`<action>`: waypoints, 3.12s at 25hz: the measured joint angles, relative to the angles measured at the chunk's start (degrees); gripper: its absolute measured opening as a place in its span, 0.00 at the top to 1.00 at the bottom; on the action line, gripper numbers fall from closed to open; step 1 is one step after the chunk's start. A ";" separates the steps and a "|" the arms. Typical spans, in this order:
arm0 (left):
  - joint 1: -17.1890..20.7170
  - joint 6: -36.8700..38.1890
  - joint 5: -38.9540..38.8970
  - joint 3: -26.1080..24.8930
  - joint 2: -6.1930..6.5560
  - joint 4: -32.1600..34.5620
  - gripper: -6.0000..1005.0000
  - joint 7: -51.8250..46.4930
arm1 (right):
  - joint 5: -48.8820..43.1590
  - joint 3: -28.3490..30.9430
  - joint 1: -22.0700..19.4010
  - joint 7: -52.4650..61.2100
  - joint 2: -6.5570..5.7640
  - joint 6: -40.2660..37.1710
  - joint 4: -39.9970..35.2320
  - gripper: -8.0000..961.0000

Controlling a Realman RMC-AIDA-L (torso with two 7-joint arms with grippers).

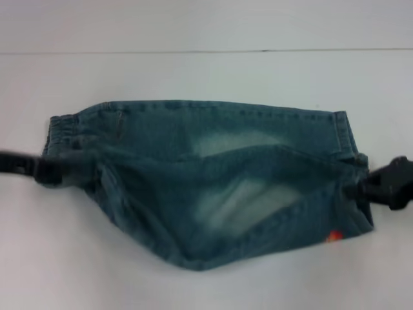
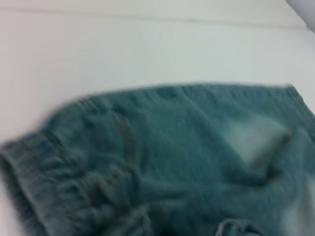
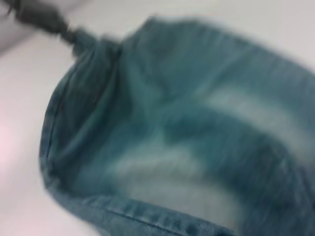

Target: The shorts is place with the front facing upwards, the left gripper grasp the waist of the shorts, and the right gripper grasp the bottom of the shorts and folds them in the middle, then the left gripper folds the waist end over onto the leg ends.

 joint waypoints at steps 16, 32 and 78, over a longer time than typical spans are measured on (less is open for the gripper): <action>-1.77 -8.14 -3.52 -1.61 2.36 -2.63 0.97 -5.92 | 22.42 5.74 -5.34 -12.65 -0.01 9.04 7.37 0.89; -1.07 -19.81 -6.70 -1.39 1.57 -4.43 0.97 -7.76 | 25.06 2.45 -0.69 -12.36 1.92 25.39 10.55 0.86; -0.44 -37.20 -5.42 6.07 0.18 -11.15 0.75 -8.13 | 25.20 -8.52 3.64 -7.65 4.79 43.08 10.99 0.68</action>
